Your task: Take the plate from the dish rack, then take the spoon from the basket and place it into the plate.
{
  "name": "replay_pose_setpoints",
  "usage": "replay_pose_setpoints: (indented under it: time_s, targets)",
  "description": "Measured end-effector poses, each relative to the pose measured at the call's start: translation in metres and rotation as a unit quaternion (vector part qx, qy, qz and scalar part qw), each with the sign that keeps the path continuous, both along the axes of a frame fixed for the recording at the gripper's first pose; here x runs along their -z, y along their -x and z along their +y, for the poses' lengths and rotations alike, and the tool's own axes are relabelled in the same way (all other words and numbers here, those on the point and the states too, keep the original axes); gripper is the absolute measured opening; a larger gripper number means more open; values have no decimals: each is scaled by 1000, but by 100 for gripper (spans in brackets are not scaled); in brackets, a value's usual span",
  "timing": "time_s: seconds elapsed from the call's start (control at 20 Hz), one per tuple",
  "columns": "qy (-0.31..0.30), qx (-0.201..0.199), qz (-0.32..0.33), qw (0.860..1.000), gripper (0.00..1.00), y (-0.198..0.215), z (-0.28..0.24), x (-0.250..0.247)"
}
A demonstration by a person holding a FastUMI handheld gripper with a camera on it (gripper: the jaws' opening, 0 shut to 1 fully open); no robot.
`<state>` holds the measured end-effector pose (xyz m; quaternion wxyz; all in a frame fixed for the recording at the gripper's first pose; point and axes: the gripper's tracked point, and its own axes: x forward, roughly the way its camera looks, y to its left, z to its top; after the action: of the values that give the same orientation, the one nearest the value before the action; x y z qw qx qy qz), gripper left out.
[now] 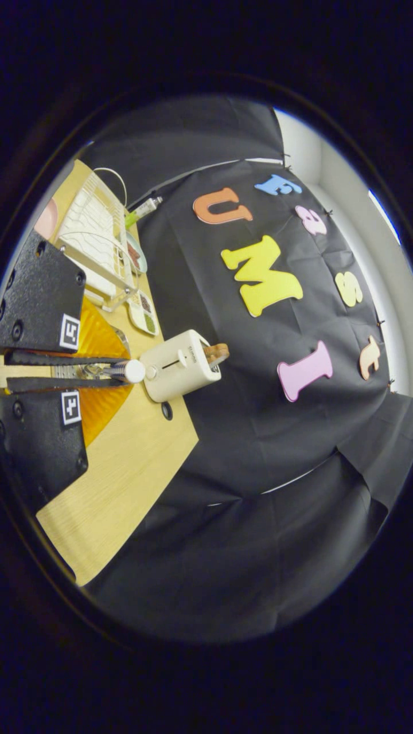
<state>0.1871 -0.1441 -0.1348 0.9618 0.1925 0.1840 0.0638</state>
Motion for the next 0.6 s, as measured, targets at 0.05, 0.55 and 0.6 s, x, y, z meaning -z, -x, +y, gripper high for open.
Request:
replay_pose_setpoints:
  time_s: [0.05,0.55,0.6]
  targets:
    - [7,3,-2,1000,12,0,-1,-5]
    - [47,5,-22,999,12,51,1,-90]
    - [50,0,-25,998,12,61,6,-100]
